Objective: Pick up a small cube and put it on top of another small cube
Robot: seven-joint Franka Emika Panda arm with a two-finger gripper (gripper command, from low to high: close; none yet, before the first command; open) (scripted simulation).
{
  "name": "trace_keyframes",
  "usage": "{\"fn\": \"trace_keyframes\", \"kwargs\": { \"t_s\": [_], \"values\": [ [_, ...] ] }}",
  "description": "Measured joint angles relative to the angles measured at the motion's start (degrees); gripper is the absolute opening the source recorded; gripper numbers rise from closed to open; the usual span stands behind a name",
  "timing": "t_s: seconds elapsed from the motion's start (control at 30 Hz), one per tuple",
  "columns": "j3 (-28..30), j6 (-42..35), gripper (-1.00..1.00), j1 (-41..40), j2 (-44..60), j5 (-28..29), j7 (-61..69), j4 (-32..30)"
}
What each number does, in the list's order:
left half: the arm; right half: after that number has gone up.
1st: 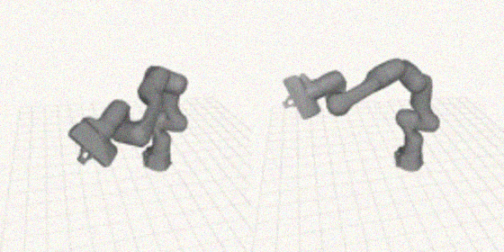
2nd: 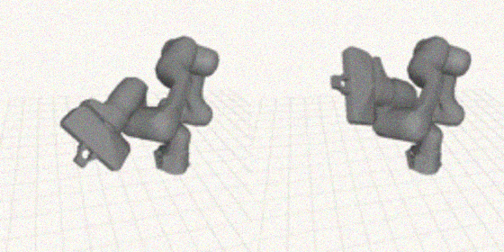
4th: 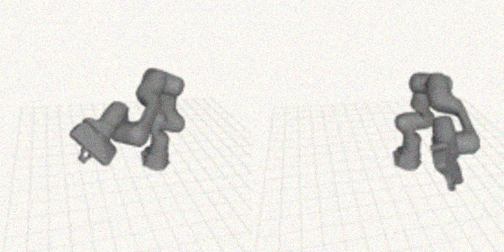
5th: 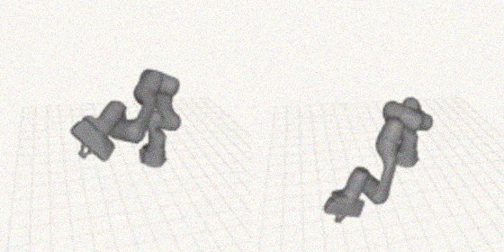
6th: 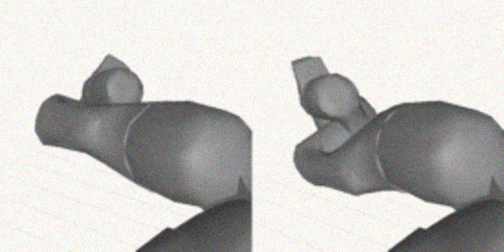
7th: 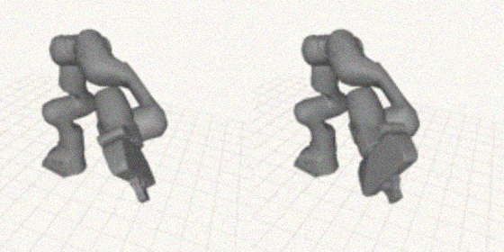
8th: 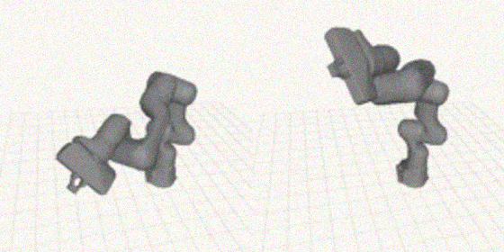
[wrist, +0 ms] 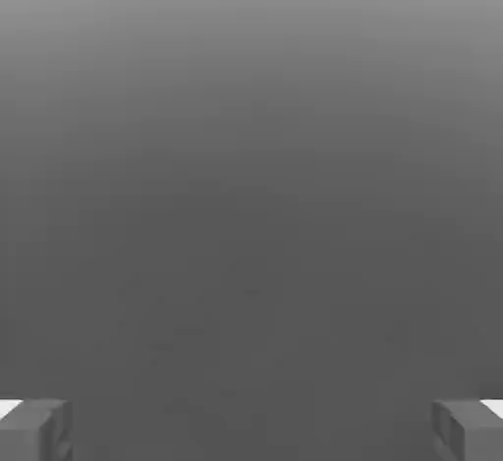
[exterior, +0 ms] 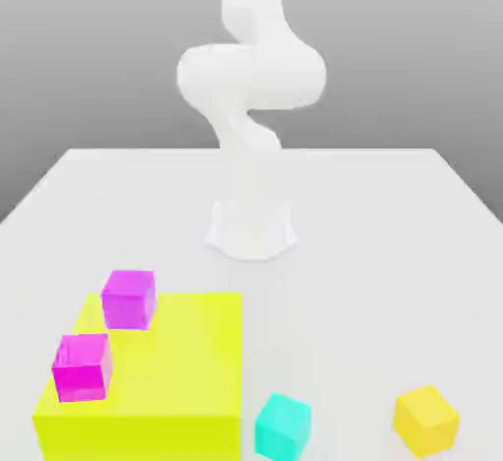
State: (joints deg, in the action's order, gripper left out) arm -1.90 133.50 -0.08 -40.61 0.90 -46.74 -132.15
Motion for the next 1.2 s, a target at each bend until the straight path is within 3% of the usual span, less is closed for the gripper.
{"fn": "trace_keyframes", "kwargs": {
  "t_s": [0.57, 0.9, 1.07, 1.1, 1.2],
  "values": [
    [-10.93, 11.64, 0.0, 2.29, 35.69, 8.04, -7.55, -2.53],
    [-13.44, 18.74, 0.0, 7.38, 55.99, 9.72, -9.82, -4.12],
    [-9.94, 25.89, 0.0, 10.91, 66.33, 13.67, -12.89, -2.51],
    [-9.29, 26.87, -1.0, 11.45, 67.6, 14.24, -13.31, -2.25],
    [-9.3, 26.89, -1.0, 11.44, 67.6, 14.25, -13.33, -2.25]
  ]
}}
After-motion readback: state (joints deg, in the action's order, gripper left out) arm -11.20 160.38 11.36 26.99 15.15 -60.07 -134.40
